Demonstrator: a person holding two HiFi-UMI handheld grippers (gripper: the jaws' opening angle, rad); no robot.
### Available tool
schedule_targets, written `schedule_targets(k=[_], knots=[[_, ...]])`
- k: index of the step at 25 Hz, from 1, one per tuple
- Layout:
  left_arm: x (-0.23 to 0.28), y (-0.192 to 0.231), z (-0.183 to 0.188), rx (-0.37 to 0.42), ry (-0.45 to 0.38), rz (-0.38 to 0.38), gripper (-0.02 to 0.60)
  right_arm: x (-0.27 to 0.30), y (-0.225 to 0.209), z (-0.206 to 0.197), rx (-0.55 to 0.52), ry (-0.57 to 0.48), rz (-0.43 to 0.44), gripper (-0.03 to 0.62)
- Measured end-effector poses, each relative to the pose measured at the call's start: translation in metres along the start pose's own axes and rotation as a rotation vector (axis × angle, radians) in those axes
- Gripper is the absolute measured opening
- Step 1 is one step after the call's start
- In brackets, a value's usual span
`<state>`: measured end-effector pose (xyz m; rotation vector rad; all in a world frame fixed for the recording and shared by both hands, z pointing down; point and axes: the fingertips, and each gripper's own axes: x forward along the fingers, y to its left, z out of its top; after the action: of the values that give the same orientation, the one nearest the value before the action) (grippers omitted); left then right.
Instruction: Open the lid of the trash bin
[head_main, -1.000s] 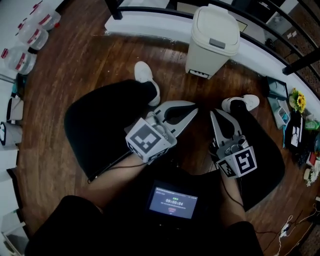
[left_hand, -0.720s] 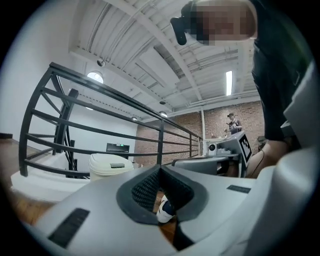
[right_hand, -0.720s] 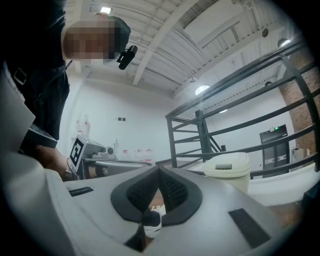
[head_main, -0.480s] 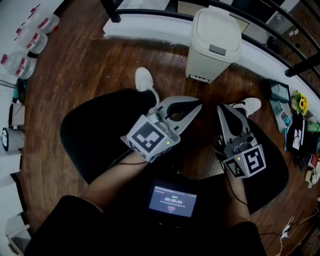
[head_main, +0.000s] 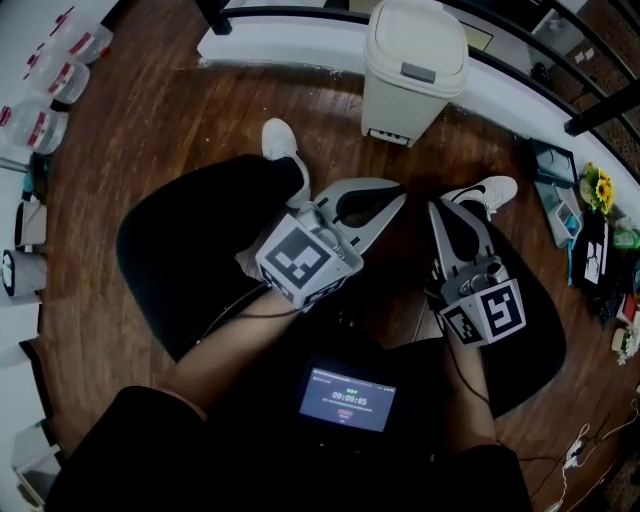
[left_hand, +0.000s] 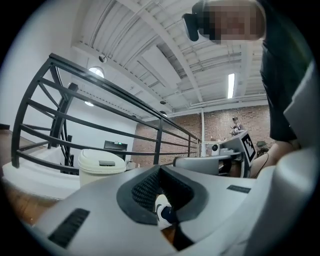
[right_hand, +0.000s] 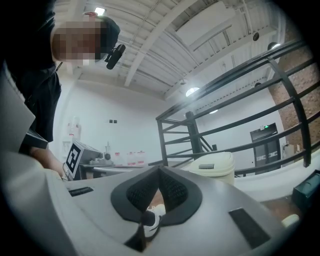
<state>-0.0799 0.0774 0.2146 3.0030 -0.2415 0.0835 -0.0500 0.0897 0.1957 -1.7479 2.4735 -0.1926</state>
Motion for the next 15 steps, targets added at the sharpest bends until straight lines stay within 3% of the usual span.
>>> schedule_targets(k=[6, 15], knots=[[0.022, -0.006, 0.0, 0.007, 0.019, 0.018, 0.021, 0.003, -0.02, 0.004, -0.003, 0.0, 0.053, 0.018], [0.044, 0.019, 0.002, -0.12, -0.064, 0.152, 0.021, 0.019, -0.044, 0.01, -0.077, 0.083, 0.117, 0.018]])
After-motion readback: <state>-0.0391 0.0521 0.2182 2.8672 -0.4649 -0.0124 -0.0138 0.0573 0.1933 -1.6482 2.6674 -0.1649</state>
